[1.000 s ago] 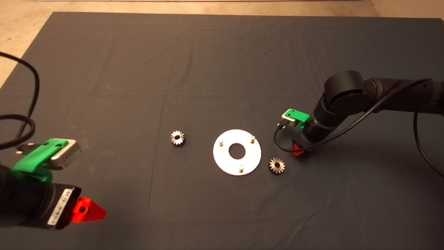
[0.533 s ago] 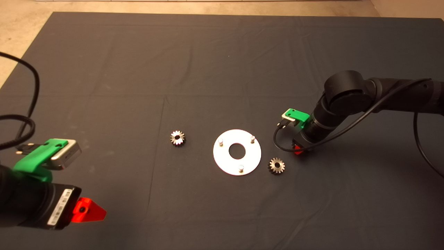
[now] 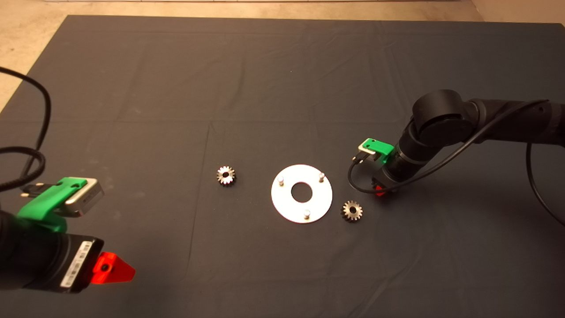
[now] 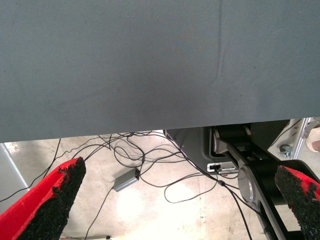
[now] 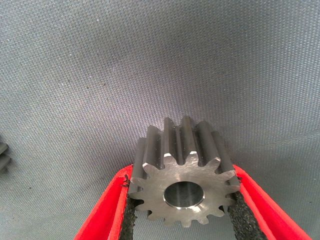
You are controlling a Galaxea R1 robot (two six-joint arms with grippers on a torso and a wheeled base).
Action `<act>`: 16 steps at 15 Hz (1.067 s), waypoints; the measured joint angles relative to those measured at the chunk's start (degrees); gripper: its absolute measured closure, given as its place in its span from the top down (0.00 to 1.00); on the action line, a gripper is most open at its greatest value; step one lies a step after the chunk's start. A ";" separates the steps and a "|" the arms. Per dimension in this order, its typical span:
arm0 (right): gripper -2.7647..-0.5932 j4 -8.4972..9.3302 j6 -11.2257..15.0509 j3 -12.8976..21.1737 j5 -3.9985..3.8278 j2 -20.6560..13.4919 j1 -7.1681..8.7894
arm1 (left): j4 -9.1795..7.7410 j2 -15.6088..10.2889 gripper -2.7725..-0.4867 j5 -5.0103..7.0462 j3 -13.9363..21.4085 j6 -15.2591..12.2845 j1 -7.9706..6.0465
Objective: Install three planetary gears onto the carrier pins
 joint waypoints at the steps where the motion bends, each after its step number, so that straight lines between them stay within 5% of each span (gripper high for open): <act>1: 0.25 0.00 0.01 0.00 -0.02 0.00 0.00 | 0.00 -0.01 0.99 0.00 0.00 0.00 0.06; 7: 0.22 -0.18 0.28 0.00 -0.49 1.28 0.00 | -0.04 0.00 0.99 0.00 0.00 0.00 0.13; 10: 0.22 -0.14 0.65 0.00 0.06 3.70 0.42 | -0.01 0.01 0.99 -0.01 0.00 0.00 0.13; 16: 0.22 0.76 1.41 -0.09 0.41 5.91 6.67 | -0.04 0.00 0.99 0.00 0.00 0.00 0.13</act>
